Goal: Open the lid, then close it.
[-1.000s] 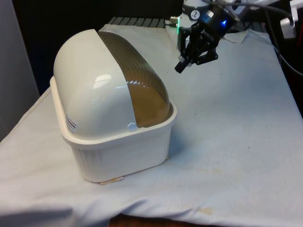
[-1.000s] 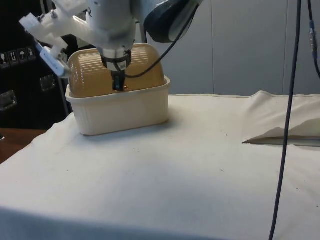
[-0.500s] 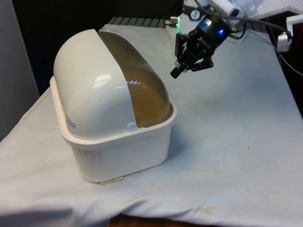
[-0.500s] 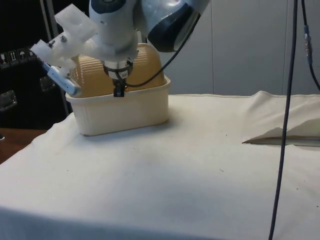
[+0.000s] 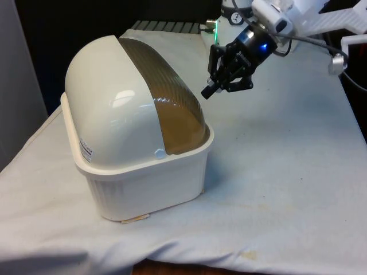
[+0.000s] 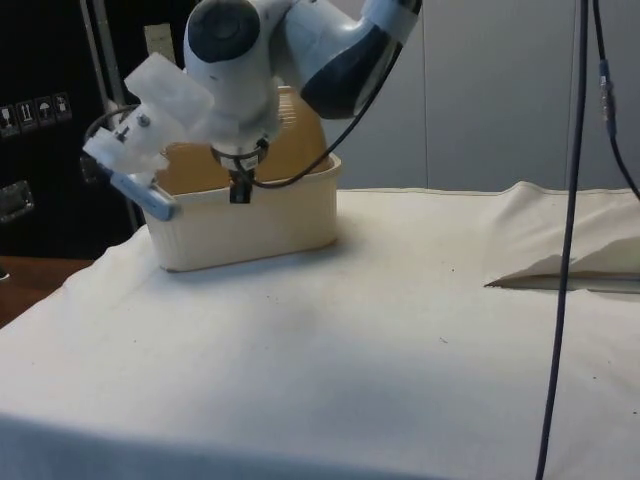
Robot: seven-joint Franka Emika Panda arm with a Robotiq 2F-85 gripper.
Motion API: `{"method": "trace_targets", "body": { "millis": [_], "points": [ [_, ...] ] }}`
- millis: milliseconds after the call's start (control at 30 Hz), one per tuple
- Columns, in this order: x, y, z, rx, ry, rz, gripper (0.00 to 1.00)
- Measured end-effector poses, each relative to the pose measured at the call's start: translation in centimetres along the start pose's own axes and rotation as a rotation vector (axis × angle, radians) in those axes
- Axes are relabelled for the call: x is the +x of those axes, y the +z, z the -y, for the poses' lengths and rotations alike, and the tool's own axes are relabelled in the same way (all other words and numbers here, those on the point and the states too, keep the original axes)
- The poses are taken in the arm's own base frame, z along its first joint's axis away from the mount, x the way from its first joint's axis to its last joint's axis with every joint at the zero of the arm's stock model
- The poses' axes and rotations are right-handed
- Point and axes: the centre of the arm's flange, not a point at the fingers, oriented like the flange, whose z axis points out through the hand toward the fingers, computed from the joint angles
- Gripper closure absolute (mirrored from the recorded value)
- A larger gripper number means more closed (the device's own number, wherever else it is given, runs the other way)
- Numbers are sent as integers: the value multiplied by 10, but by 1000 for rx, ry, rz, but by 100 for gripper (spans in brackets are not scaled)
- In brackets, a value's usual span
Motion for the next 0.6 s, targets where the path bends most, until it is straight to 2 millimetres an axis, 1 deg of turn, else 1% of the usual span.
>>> {"method": "trace_targets", "body": {
  "millis": [333,600],
  "points": [
    [-2,4,2,-20,14,2,100],
    [-4,16,5,-46,24,8,100]
  ]
}}
